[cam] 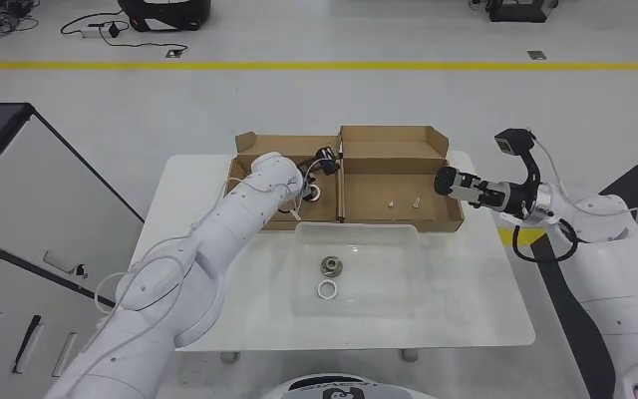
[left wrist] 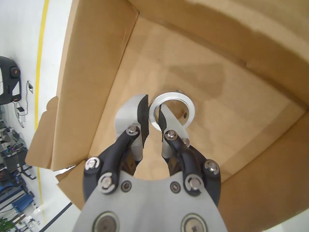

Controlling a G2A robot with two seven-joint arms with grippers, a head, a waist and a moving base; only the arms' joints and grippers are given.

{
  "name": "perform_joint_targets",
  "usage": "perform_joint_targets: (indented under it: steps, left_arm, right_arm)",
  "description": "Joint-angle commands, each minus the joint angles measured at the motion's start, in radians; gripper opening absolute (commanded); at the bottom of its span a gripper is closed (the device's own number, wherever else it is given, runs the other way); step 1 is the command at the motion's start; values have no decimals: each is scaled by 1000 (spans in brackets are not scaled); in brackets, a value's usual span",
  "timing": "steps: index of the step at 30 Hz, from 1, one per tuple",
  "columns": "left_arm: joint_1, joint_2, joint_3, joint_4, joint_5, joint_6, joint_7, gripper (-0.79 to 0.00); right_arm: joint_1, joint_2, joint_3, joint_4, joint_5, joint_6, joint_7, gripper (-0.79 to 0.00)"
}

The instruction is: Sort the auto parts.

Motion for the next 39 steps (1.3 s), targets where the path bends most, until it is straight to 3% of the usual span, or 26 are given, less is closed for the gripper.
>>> perform_joint_targets:
  steps: [1,11,15,18,22,24,27,34,36,39]
  left_arm:
    - [-4,-1,-4,-4,0,-4,-9,0]
    - [-52,13,-50,-42,-16,-83,-43,0]
    - [-76,29,-93,-102,-97,-213,-162,0]
    - [-85,46,-126,-170,-147,-262,-247,0]
    - [-68,76,-178,-308,-274,-315,-469,0]
    - [-50,93,-207,-398,-359,-275,-579,0]
    - [-16,127,-181,-560,-433,-182,-672,0]
    - [16,243,-105,-903,-644,-3,-851,0]
    - [31,277,-111,-978,-683,24,-878,0]
    - [35,282,-114,-990,-690,27,-881,0]
  right_arm:
    - [0,0,0,0,0,0,0,0]
    - [0,0,0,0,0,0,0,0]
    - [0,0,0,0,0,0,0,0]
    - [0,0,0,0,0,0,0,0]
    - [0,0,0,0,0,0,0,0]
    - [0,0,0,0,0,0,0,0]
    - [0,0,0,0,0,0,0,0]
    - [0,0,0,0,0,0,0,0]
    - [0,0,0,0,0,0,0,0]
    - [0,0,0,0,0,0,0,0]
